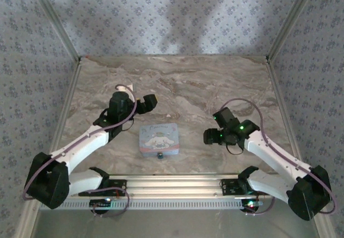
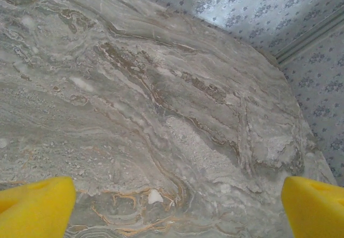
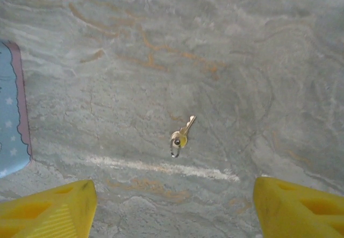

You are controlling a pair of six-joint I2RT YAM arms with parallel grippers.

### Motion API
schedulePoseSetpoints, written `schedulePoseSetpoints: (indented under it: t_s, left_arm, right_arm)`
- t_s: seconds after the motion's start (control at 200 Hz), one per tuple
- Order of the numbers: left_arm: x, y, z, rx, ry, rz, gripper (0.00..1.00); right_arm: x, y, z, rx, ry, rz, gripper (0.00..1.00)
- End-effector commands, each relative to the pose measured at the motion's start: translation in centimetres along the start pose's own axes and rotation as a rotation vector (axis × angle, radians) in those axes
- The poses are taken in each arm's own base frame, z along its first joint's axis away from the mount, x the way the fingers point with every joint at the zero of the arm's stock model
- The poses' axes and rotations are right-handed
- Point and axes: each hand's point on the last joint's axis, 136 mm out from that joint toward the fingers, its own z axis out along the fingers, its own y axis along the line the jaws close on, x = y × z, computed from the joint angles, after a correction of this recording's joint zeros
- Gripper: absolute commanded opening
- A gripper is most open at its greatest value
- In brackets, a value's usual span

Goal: Unlock a padlock with a key

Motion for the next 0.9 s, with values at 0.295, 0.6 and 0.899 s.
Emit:
schedulePoseSetpoints:
  t_s: [0.295, 0.6, 0.899]
  left_arm:
    - [-1.6, -0.9, 0.2, -0.004, -0.044, 0.007, 0.98]
    - [-1.8, -0.7, -0.6, -0.028, -0.046, 0.021, 0.98]
    - [-2.0, -0.6, -1.1, -0.036, -0.056, 0.03, 0.98]
  right_arm:
    - [2.4, 0.1, 3.9, 0.088, 0.147, -0.058, 0.6]
    - [1.5, 0.6, 5.6, 0.119, 0.194, -0.119, 0.42]
    - [1.3, 0.3, 6.4, 0.15, 0.2, -0.126, 0.31]
